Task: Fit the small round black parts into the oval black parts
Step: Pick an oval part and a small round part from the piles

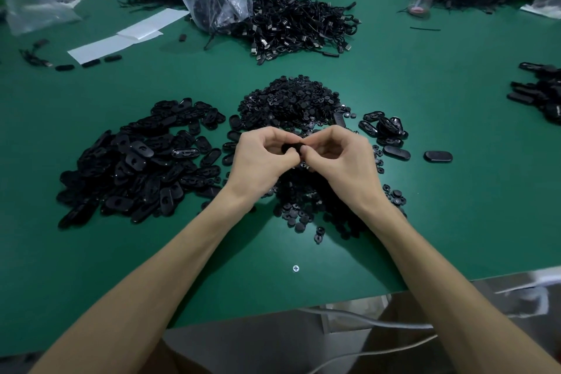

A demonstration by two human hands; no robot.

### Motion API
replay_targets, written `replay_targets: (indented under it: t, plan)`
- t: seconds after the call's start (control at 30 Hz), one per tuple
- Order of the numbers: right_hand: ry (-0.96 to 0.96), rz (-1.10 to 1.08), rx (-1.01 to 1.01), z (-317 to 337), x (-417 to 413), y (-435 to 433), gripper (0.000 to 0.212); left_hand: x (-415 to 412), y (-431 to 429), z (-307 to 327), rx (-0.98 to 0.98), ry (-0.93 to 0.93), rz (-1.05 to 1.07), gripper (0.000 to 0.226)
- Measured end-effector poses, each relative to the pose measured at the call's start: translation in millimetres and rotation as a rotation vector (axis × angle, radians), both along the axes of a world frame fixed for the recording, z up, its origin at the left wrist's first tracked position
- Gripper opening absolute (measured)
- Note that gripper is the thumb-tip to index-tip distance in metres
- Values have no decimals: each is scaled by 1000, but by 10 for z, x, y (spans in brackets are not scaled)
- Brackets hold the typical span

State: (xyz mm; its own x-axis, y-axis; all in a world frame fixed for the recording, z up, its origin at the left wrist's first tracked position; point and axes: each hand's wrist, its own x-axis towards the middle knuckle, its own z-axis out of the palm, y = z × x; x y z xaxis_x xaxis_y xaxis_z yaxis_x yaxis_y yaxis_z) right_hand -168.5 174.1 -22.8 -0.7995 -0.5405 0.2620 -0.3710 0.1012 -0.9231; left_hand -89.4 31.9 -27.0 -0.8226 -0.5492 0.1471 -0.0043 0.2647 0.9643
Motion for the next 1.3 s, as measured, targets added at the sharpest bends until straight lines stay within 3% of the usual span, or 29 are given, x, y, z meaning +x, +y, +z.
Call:
replay_targets:
  t: [0.3,0.57,0.63,0.77,0.87,1.03,1.3]
  plan:
    - [-46,-1,-80,-20,-35,35,7,79,-144,71,124,69,-189,24]
    - [-71,29,-127,-20,-52,32,5,51,-112,76,-7,98,-166,18]
    - [-84,-19,-194,-1,-77,39,6,60,-179,134,-133,80,-114,18]
    - [-71,-389,-301,7,-244,121,8,149,-527,232,-674,-153,258,18]
    - [-131,-554,-329,-10,-337,149,9,276,-827,259,-890,-460,434,19]
    - [-208,-700,-308,-53,-471,188,17,405,-1033,289,-831,-766,444,35]
    - [-123,-576,-33,-75,-396,154,42,357,-1032,231,-717,-660,381,18]
